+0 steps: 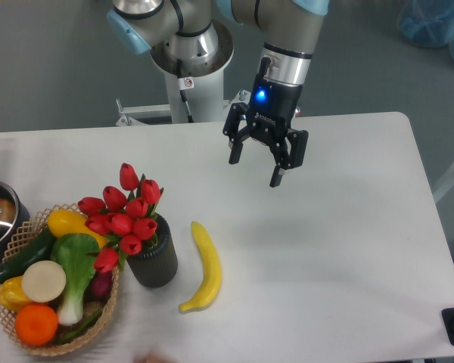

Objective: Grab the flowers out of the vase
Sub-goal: 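Move the open gripper toward the red tulips in the black vase, then lower the open gripper onto the tulip stems above the vase rim, then close the gripper around the tulip stems, then lift the gripped tulips up and out of the black vase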

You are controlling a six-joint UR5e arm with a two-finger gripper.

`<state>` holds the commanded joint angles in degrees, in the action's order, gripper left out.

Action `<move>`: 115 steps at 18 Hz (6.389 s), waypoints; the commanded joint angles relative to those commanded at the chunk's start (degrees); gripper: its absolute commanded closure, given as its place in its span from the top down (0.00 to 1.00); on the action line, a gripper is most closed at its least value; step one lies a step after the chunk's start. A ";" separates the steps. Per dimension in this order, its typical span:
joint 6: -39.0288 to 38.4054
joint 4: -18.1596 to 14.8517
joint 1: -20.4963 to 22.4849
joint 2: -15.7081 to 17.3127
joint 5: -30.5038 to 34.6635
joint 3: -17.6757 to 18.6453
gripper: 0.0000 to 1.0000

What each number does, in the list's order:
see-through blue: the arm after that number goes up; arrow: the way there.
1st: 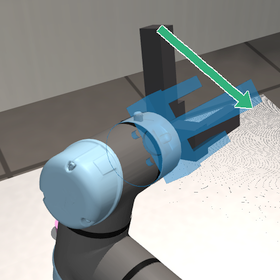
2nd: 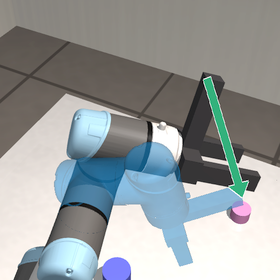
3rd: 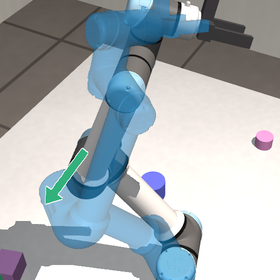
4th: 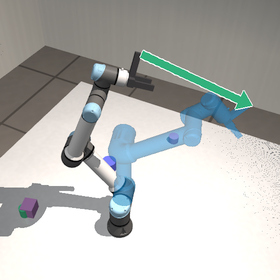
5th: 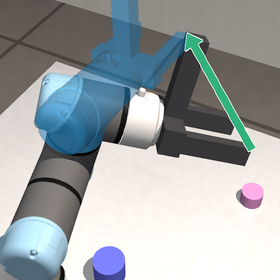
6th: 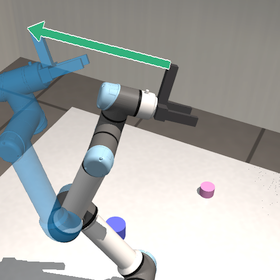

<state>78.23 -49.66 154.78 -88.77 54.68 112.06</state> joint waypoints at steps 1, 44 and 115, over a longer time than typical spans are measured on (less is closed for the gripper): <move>-0.27 -0.09 -0.09 -0.09 -1.75 0.53 1.00; -1.85 0.44 -10.64 -13.27 -19.00 -2.54 1.00; -13.10 0.35 -5.10 -10.99 -47.12 -4.21 0.49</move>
<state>65.13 -49.31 149.67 -99.76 7.56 107.84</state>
